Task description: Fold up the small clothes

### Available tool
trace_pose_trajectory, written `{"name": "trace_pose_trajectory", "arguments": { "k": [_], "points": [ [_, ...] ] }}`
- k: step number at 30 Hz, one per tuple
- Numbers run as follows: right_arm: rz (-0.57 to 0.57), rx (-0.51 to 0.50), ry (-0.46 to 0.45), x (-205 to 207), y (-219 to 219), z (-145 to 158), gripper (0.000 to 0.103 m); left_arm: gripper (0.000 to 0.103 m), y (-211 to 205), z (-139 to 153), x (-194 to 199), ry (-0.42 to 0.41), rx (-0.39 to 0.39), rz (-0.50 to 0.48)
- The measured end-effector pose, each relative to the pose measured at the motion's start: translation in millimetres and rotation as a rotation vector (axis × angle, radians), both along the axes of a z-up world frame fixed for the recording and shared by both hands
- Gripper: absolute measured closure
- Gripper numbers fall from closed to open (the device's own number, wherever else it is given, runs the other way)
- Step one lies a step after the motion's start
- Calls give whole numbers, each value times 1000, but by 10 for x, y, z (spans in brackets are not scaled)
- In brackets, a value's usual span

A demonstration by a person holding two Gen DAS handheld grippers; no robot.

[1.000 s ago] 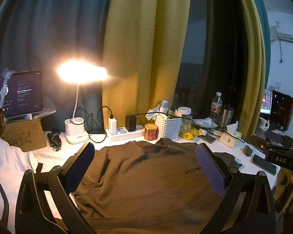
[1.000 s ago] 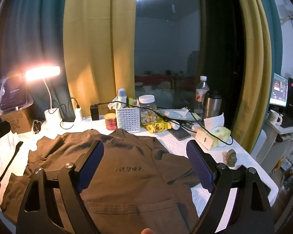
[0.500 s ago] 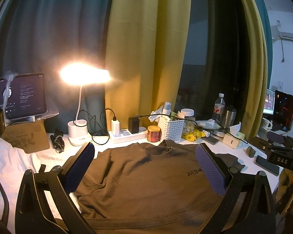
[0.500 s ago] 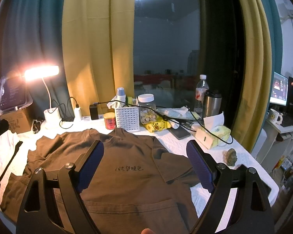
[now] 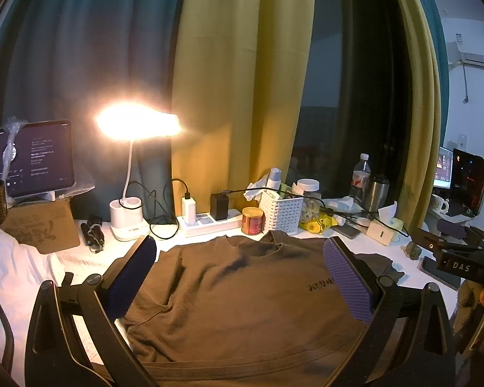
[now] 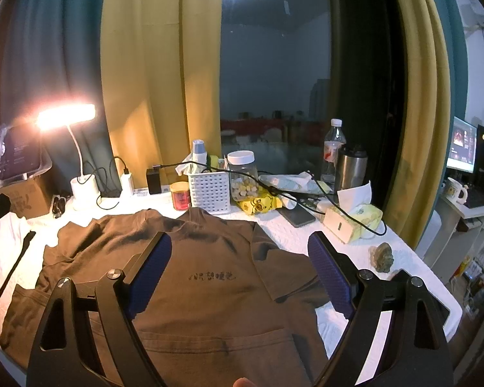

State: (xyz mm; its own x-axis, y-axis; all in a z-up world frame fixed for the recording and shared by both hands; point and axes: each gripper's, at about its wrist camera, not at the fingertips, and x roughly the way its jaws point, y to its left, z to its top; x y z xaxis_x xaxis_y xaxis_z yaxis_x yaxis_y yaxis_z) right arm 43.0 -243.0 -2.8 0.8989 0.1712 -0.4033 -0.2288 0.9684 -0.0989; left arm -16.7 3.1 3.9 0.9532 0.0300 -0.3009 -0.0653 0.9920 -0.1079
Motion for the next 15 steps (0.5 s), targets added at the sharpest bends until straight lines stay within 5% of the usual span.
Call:
{"name": "trace_pose_trajectory", "arguments": {
  "k": [15],
  "points": [
    [-34, -22, 98, 592, -259, -306, 15, 1, -70, -214, 403, 100, -1, -6]
  ]
}}
